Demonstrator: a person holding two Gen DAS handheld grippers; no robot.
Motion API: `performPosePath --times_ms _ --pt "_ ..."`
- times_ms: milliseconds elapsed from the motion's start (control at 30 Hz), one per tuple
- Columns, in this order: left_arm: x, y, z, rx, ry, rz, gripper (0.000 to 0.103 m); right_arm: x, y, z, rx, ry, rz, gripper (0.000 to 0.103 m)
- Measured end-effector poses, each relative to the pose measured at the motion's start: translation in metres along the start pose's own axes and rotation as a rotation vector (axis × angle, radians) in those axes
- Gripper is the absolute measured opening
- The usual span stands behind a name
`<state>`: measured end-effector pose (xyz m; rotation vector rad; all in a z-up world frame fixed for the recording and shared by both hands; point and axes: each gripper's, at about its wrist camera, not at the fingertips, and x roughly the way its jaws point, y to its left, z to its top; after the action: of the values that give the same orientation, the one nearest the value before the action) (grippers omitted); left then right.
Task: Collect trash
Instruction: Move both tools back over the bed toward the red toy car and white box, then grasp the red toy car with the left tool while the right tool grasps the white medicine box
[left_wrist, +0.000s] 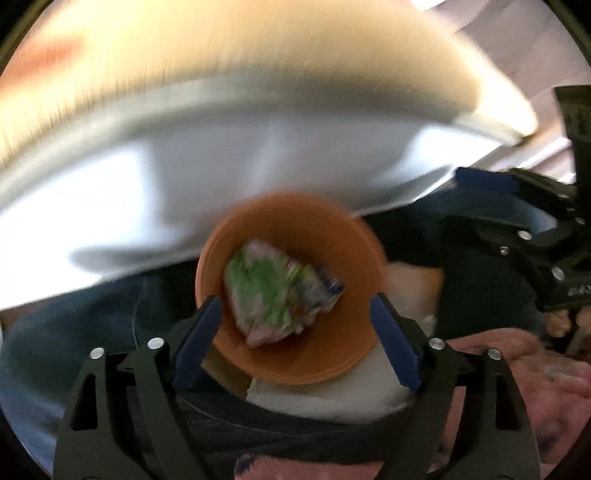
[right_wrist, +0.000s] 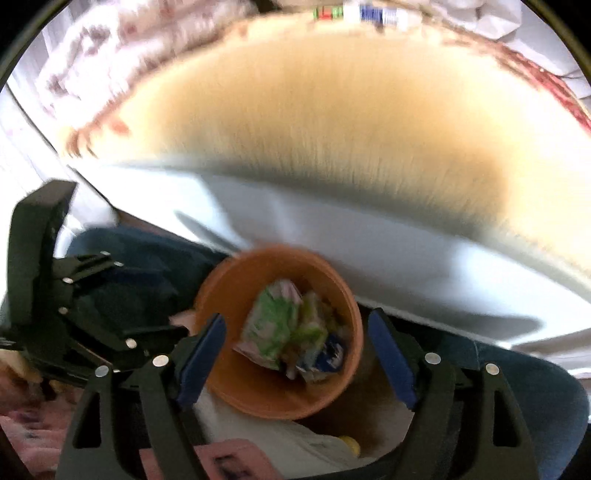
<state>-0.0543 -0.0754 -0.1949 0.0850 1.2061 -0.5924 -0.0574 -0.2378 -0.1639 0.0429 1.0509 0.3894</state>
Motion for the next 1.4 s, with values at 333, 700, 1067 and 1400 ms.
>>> performPosePath --times_ms 333,700,1067,1400 --pt "-0.095 0.008 0.132 0.041 -0.382 0.067 0.092 -0.092 -0.032 0.045 0.06 -0.307 -0.022 0.09" --pt "-0.032 0.064 0.328 -0.074 -0.398 0.223 0.092 -0.076 -0.056 0.073 0.125 -0.285 -0.026 0.09" --pt "0.014 0.098 0.377 -0.108 -0.271 0.286 0.04 -0.067 -0.071 0.1 0.136 -0.286 -0.025 0.09" --pt "-0.025 0.089 0.327 -0.074 -0.31 0.273 0.039 -0.062 -0.062 0.118 0.087 -0.293 -0.031 0.09"
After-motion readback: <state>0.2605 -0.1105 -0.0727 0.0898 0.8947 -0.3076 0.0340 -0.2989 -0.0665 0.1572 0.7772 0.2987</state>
